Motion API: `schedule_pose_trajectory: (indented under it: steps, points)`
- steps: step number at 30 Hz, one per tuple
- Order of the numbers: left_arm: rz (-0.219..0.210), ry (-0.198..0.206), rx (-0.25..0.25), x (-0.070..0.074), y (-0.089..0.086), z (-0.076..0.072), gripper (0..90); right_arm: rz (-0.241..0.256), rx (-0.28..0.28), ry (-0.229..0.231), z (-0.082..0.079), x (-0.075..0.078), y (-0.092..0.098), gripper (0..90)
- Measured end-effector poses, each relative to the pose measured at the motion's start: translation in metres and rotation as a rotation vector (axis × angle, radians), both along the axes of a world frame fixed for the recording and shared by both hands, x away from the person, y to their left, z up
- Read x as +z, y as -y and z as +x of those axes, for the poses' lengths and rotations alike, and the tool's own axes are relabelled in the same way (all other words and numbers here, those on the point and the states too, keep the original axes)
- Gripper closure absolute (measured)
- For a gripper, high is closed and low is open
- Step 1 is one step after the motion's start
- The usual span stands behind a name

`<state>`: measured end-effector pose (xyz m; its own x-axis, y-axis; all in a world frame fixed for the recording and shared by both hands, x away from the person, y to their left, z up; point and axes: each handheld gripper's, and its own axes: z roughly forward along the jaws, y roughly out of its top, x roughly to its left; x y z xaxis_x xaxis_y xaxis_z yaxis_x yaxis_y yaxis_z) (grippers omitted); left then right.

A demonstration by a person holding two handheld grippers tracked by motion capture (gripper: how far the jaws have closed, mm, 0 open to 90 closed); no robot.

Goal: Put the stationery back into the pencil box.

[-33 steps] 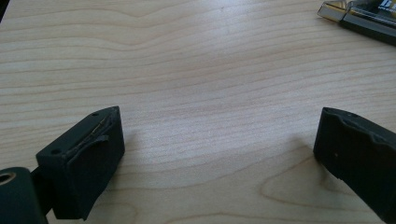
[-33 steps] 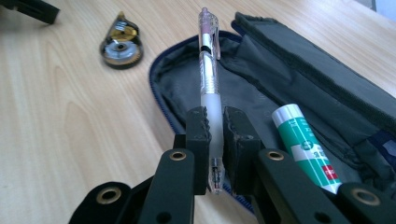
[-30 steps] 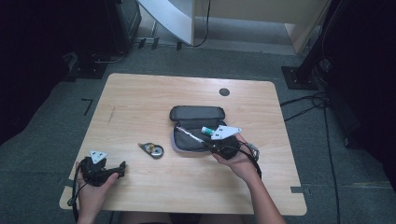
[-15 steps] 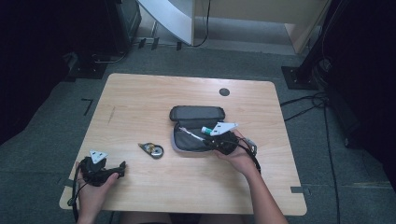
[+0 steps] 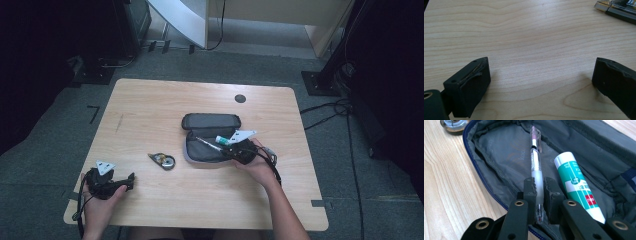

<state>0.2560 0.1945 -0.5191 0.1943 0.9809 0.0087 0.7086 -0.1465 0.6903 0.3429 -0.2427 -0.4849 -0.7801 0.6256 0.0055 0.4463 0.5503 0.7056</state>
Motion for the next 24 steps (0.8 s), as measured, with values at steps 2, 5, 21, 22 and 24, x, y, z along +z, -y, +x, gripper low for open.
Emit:
schedule_pose_trajectory:
  steps: [2, 5, 21, 22, 24]
  points:
    - [0.000, 0.000, 0.000, 0.000, 0.000, 0.000, 2.1, 0.002, -0.007, -0.008, 0.000, 0.000, 0.000, 81.0]
    - [0.000, 0.000, 0.000, 0.000, 0.000, 0.000, 2.1, 0.009, -0.029, -0.018, 0.001, 0.000, 0.001, 77.3]
    - [0.000, 0.000, 0.000, 0.000, 0.000, 0.000, 2.1, 0.103, -0.069, 0.011, -0.018, 0.022, -0.019, 37.9]
    - [0.000, 0.000, 0.000, 0.000, 0.000, 0.000, 2.1, 0.103, -0.069, 0.011, -0.018, 0.022, -0.019, 37.9]
    - [0.000, 0.000, 0.000, 0.000, 0.000, 0.000, 2.1, 0.100, -0.069, 0.009, -0.021, 0.022, -0.029, 31.5]
